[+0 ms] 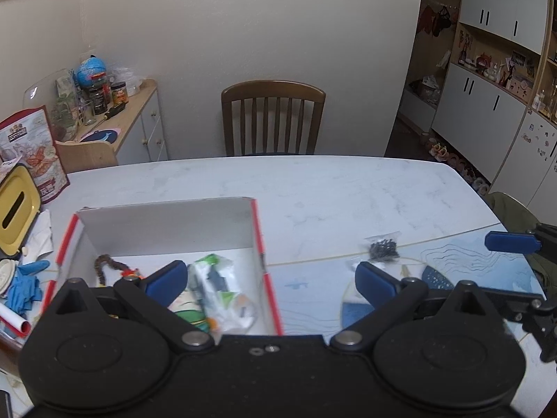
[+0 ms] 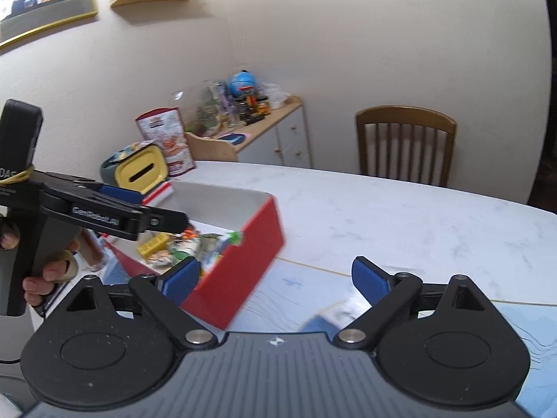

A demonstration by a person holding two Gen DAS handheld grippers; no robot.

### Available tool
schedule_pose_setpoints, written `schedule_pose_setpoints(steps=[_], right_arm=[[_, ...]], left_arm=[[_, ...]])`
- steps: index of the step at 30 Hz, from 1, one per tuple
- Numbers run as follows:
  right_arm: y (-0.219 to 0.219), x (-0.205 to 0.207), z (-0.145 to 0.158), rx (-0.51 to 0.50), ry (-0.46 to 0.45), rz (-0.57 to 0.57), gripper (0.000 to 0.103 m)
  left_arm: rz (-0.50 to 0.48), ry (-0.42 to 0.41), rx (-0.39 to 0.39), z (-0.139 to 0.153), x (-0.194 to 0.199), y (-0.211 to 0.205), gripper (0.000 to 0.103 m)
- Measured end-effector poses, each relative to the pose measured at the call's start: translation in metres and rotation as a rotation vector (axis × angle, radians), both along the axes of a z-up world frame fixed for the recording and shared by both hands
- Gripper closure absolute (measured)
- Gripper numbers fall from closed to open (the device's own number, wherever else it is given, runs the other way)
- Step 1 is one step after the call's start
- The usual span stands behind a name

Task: Organize objects
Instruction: 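Move both tools back toward the black and white bead bags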

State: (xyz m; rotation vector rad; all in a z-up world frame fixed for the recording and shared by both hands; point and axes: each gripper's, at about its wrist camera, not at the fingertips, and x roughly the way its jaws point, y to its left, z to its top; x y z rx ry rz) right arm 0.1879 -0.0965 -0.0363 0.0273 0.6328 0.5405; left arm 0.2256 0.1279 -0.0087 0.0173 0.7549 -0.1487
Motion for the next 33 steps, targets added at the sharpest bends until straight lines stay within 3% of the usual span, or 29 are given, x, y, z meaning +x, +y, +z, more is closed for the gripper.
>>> schedule_pose_setpoints(steps=[10, 16, 33], right_arm=[[-0.069, 0.027, -0.021, -0.028, 0.018, -0.092, 0.004], [-0.089, 0.05, -0.038, -0.059, 0.047, -0.124, 0.004], [-0.065, 0.157, -0.11, -0.098, 0.218, -0.115, 0.004]], left_arm=[[-0.013, 0.011, -0.001, -0.023, 0.014, -0.051, 0.001], [-0.036, 0.01, 0.014, -0.044, 0.025, -0.082, 0.001], [-0.076, 0.086, 0.023, -0.123, 0.073, -0.137, 0.001]])
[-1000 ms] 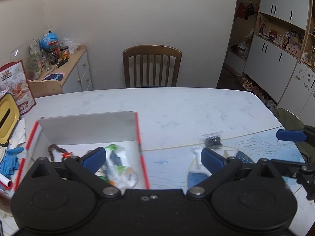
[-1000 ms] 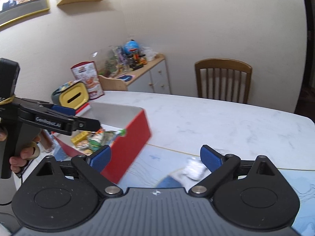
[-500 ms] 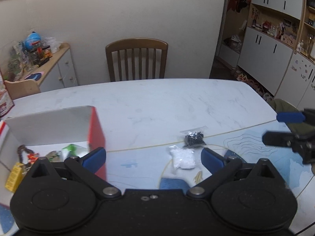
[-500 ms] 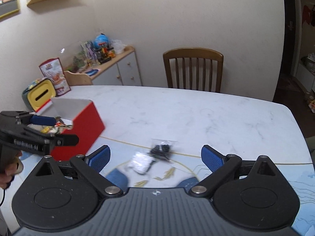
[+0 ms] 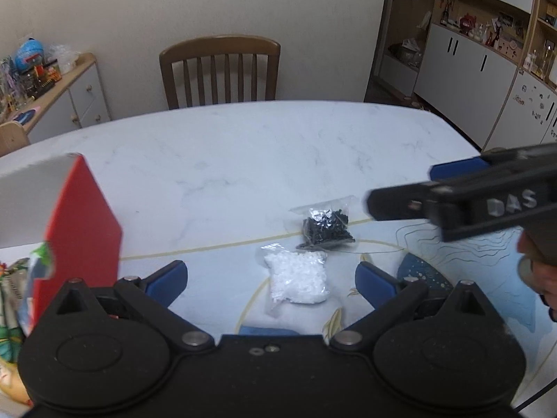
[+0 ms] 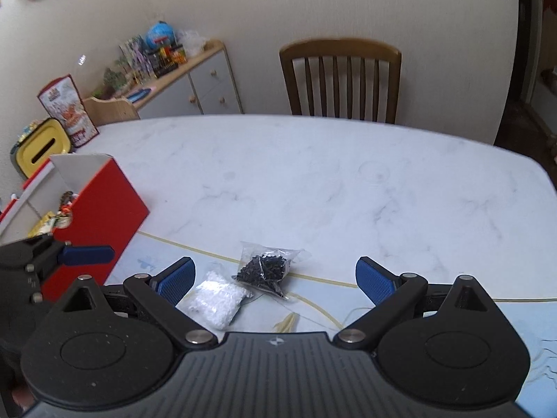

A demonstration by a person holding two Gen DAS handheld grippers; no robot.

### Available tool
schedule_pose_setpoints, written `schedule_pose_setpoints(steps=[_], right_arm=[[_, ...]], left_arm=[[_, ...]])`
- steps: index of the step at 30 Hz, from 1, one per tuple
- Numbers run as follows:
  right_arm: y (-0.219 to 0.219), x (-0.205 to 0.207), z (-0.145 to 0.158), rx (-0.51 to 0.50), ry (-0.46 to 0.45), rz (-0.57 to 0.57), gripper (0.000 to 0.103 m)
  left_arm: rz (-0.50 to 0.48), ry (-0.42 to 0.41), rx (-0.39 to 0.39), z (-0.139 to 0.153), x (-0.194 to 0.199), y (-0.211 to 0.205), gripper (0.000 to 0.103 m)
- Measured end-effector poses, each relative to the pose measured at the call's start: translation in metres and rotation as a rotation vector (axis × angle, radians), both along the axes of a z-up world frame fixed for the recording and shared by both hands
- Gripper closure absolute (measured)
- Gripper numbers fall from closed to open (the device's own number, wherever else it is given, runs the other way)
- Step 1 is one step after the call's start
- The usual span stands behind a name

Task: Organize objects
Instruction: 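Move both tools back toward the black and white bead bags, then grasp the black bead bag with the right gripper while the left grasps the white bead bag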

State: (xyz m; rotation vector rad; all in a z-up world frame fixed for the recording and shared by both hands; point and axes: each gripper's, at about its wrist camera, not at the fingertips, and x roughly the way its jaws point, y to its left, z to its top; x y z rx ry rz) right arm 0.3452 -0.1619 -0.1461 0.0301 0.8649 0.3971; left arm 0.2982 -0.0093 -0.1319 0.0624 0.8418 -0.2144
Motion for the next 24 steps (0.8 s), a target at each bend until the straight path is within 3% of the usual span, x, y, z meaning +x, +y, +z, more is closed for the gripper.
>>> schedule_pose_setpoints(steps=[16, 19, 24], right_arm=[[0.024, 0.052, -0.057, -0.003, 0.157, -0.046, 0.005], [0.027, 0.053, -0.058, -0.01, 0.16, -0.044, 0.007], [0.029, 0.056, -0.06, -0.002, 0.172, -0.051, 0.021]], left_arm=[[0.0, 0.025, 0.017, -0.04, 0.021, -0.021, 0.002], [-0.008, 0.023, 0.03, -0.043, 0.021, -0.024, 0.006], [-0.019, 0.033, 0.034, -0.046, 0.02, -0.026, 0.024]])
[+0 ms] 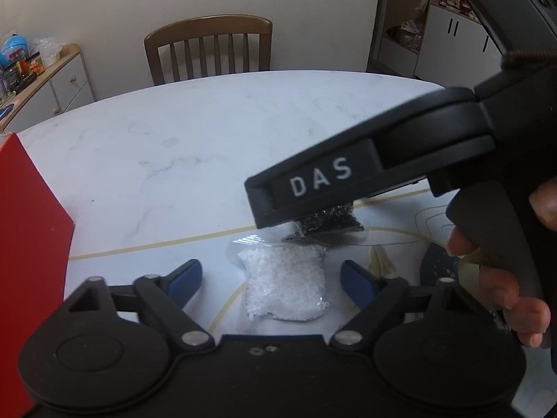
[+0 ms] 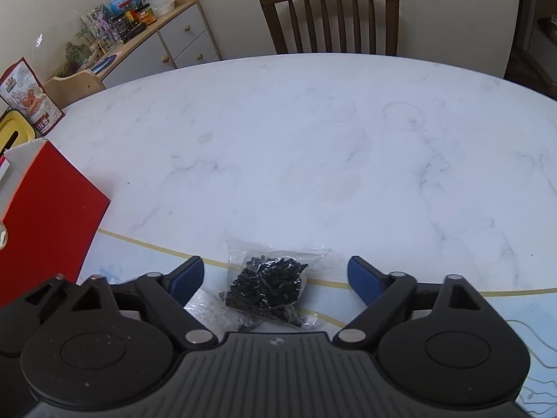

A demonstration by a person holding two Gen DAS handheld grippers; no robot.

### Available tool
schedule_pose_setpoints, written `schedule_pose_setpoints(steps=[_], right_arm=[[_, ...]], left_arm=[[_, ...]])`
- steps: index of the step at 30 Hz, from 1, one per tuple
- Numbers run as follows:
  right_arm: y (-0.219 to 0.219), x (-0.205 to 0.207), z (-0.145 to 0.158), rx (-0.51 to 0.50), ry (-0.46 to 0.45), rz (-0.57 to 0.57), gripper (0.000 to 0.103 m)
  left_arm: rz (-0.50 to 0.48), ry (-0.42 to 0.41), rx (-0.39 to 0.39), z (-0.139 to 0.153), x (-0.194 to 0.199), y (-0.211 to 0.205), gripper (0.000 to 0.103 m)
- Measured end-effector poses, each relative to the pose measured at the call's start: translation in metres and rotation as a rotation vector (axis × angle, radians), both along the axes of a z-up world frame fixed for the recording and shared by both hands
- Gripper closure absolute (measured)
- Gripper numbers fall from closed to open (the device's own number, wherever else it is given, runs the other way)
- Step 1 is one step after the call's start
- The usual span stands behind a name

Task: Organize objects
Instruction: 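Grasp the black bead bag with the right gripper while the left grasps the white bead bag, then carry both bead bags with both grippers over the box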

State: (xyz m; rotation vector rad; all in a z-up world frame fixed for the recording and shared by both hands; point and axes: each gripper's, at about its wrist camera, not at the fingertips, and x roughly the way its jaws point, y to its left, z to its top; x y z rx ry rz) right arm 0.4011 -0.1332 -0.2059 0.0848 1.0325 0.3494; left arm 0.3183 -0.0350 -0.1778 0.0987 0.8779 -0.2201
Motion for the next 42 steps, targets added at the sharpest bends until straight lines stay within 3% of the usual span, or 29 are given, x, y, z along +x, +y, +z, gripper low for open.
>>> schedule_pose_setpoints(steps=[4, 6, 9, 12, 21, 30, 42], right_arm=[[0.001, 0.0, -0.002, 0.007, 0.017, -0.004, 0.034], [0.001, 0.0, -0.002, 0.008, 0.015, -0.006, 0.044], [-0.001, 0.0, -0.001, 0.03, 0.024, -0.015, 0.059], [-0.002, -0.002, -0.001, 0.034, 0.024, -0.024, 0.064], [-0.013, -0.011, 0.026, 0.078, -0.019, -0.039, 0.064], [-0.016, -0.039, 0.068, 0.123, -0.082, 0.005, 0.064], [0.028, -0.078, 0.126, 0.175, -0.157, 0.134, 0.064]], left_arm=[[-0.007, 0.012, -0.004, -0.001, -0.002, -0.001, 0.036], [-0.014, 0.018, -0.01, -0.002, -0.003, -0.001, 0.048], [-0.019, 0.021, -0.018, -0.003, -0.007, -0.002, 0.056], [-0.015, 0.017, -0.012, -0.003, -0.01, -0.003, 0.06], [0.025, 0.011, -0.066, 0.011, -0.018, 0.01, 0.067], [0.105, -0.041, -0.144, 0.048, -0.036, 0.041, 0.067], [0.228, -0.16, -0.181, 0.109, -0.075, 0.101, 0.067]])
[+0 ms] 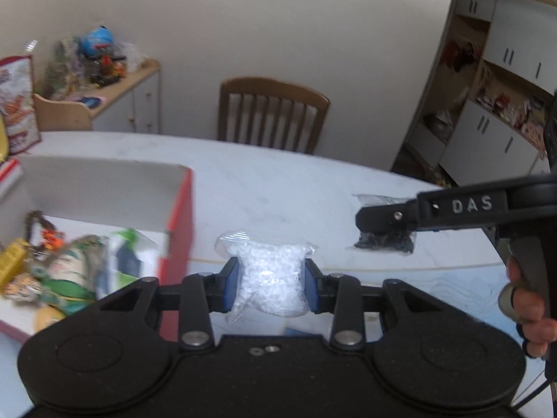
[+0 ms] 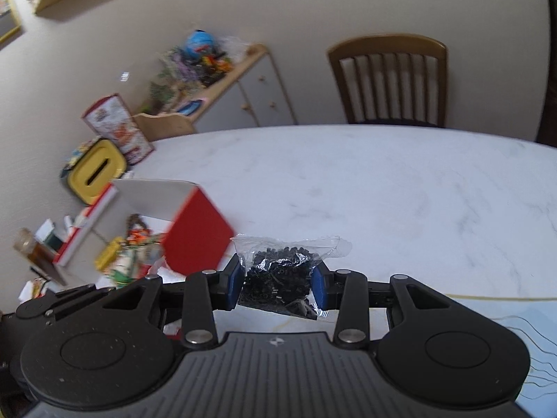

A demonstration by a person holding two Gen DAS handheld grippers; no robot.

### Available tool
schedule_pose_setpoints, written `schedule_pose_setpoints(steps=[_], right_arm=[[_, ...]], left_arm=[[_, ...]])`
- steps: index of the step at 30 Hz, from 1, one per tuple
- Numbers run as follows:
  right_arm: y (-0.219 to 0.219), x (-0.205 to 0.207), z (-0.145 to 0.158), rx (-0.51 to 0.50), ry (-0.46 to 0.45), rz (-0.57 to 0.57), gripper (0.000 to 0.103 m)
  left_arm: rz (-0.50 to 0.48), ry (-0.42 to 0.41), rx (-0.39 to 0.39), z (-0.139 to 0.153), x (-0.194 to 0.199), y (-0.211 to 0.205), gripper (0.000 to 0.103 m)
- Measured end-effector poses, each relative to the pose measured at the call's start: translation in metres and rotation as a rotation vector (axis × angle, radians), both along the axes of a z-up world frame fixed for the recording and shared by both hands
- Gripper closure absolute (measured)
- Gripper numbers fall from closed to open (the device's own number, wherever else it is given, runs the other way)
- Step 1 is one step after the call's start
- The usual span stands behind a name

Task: Organize objects
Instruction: 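Carry both bead bags with both grippers over the box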

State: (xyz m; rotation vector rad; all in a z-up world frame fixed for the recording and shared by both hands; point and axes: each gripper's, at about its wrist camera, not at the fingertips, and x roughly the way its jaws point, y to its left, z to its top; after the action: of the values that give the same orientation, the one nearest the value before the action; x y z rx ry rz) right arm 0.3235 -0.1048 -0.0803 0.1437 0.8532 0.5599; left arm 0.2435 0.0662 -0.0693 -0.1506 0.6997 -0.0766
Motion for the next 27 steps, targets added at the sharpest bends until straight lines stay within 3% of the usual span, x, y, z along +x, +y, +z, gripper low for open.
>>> schedule_pose_setpoints(steps=[11, 27], right_arm=[[0.064, -0.022, 0.031, 0.0, -0.065, 0.073, 0.064], [0.174, -0.03, 0.015, -0.07, -0.057, 0.125, 0.064]], left_arm=[[0.087, -0.022, 0.002, 0.033, -0.007, 0.076, 0.067], [0.087, 0.044, 0.052, 0.026, 0.024, 0.188, 0.067]])
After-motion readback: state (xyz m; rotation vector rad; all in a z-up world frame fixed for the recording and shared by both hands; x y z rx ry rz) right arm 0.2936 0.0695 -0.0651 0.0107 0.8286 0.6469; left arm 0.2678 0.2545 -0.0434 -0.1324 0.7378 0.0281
